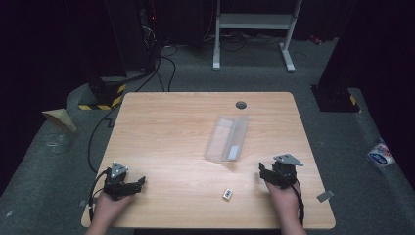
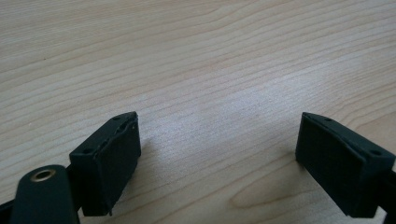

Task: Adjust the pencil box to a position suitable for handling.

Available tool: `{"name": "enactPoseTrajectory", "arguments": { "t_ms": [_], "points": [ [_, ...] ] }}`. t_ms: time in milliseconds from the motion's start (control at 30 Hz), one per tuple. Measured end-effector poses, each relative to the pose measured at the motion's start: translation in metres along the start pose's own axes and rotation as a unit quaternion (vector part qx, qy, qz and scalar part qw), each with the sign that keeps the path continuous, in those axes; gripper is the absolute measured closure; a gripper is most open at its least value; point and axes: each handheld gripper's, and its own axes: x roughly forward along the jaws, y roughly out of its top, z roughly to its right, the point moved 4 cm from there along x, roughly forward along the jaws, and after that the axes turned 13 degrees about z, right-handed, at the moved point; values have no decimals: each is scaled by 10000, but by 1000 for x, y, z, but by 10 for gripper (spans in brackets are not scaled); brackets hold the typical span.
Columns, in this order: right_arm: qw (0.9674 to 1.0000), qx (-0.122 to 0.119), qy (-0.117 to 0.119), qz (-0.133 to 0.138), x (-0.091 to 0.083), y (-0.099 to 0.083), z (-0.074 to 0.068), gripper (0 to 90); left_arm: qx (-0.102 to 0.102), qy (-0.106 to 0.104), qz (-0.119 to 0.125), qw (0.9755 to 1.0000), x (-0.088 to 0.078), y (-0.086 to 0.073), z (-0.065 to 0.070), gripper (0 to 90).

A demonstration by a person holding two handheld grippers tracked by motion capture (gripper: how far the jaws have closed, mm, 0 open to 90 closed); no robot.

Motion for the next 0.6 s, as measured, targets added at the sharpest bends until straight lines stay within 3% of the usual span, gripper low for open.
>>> {"name": "enactPoseTrajectory", "arguments": {
  "t_ms": [400,600],
  "points": [
    [9986,-136,233,449,-6,25,-27,344,5,14,0,10000,0,0,0,144],
    [9960,-184,465,737,-5,40,-44,463,2,-12,0,10000,0,0,0,146]
  ]
}}
